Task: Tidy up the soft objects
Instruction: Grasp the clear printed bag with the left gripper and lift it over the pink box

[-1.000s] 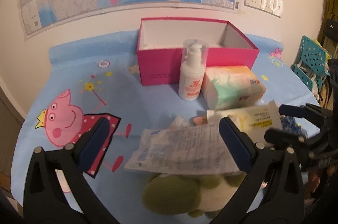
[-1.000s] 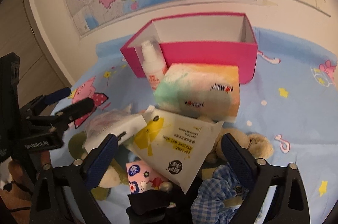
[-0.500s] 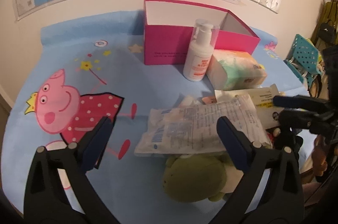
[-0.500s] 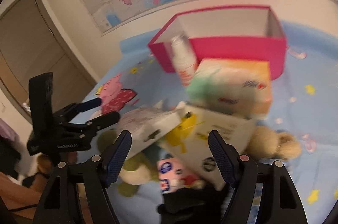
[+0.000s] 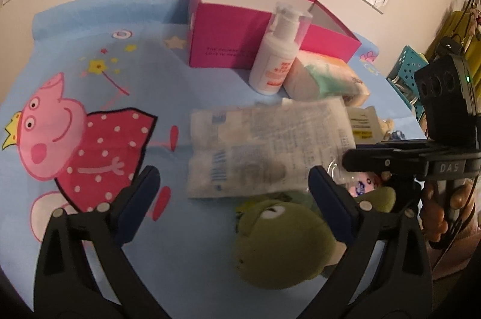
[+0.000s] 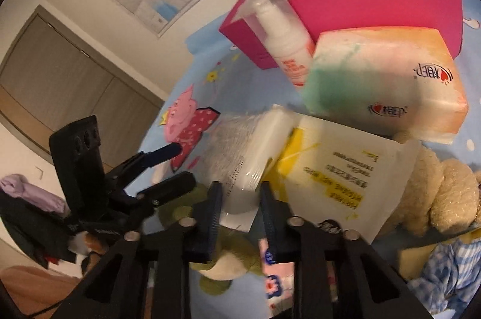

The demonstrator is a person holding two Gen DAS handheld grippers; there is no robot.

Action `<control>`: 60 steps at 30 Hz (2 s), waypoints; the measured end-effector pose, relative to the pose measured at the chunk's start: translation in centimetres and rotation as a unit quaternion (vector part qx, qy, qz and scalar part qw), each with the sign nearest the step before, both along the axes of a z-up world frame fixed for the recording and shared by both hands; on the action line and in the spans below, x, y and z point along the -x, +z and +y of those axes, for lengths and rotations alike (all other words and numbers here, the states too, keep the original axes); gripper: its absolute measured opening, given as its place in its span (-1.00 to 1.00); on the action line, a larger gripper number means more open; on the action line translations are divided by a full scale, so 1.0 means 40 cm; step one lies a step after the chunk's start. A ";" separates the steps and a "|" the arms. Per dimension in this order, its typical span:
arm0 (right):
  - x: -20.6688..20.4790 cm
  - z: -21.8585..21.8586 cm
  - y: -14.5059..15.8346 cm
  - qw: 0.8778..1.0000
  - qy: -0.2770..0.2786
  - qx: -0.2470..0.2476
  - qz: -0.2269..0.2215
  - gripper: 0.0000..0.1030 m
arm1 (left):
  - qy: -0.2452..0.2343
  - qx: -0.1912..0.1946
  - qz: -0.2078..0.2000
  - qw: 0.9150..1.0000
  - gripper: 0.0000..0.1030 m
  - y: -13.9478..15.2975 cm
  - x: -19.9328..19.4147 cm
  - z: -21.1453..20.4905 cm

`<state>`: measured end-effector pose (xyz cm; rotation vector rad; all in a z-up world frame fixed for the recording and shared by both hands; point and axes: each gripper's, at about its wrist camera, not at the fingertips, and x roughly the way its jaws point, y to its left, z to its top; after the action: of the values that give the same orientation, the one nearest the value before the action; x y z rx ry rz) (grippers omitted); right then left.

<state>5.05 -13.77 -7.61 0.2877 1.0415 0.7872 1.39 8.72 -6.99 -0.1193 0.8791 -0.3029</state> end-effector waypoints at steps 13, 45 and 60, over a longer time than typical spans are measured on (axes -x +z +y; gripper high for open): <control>-0.010 -0.003 0.032 0.996 0.007 0.055 -0.069 -0.82 | -0.062 0.067 0.055 0.994 0.93 -0.056 -0.102 -0.014; -0.183 0.003 0.323 0.981 -0.030 0.001 -0.191 -0.69 | -0.058 0.051 -0.093 0.993 0.15 0.342 -0.242 -0.017; -0.441 -0.021 0.199 0.993 -0.066 0.010 -0.096 -0.67 | -0.035 0.020 -0.004 0.999 0.15 0.225 -0.501 -0.060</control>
<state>22.70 -14.59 0.35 0.2569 0.8404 0.6712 21.44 6.33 1.99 -0.1248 0.8700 -0.3869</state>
